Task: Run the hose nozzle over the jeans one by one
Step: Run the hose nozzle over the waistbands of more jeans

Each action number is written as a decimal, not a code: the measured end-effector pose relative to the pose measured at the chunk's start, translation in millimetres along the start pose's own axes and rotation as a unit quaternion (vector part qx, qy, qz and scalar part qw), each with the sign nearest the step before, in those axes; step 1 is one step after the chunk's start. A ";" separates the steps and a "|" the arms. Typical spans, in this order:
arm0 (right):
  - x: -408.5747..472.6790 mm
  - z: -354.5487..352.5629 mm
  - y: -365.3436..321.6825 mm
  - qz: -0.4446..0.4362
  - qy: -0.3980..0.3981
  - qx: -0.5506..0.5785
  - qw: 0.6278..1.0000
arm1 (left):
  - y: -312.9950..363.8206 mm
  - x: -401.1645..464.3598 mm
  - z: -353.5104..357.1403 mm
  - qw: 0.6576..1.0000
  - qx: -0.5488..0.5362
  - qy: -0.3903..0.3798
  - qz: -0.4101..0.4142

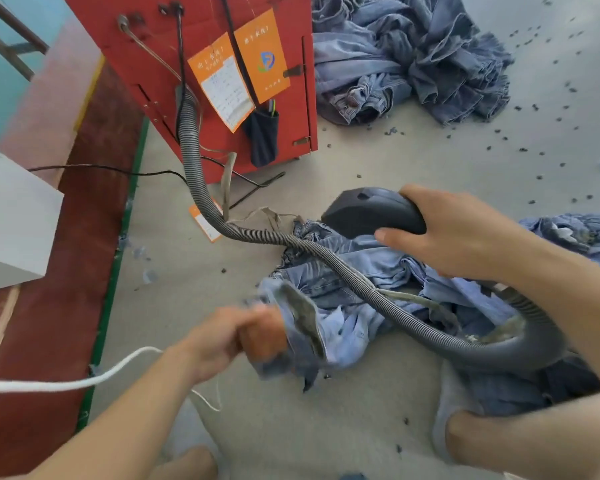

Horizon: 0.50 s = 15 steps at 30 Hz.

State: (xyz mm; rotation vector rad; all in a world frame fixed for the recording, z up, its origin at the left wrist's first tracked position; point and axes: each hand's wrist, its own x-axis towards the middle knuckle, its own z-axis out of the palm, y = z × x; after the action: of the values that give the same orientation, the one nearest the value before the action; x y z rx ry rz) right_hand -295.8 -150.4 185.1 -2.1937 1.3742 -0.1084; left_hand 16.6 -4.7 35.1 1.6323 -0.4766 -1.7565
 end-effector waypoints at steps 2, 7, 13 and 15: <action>-2.4 -0.8 5.8 -0.010 -0.015 -0.022 1.000 | 21.5 2.3 -22.4 0.978 -0.193 -0.043 0.068; -5.1 1.5 10.9 -0.006 -0.015 -0.022 1.000 | 0.6 -1.9 3.4 0.981 0.191 -0.034 -0.020; -2.6 -2.1 17.6 -0.006 -0.012 -0.013 1.000 | 28.1 2.3 -2.8 0.975 -0.210 -0.040 0.056; -3.1 1.4 17.9 -0.003 -0.022 -0.025 0.999 | 13.1 -1.0 11.7 0.992 -0.115 -0.043 0.000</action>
State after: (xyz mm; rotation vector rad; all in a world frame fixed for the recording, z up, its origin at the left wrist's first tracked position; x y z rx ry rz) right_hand -311.2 -153.1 175.9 -2.2281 1.3590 -0.0284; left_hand 8.2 -15.4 46.4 1.4006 -0.3007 -1.8147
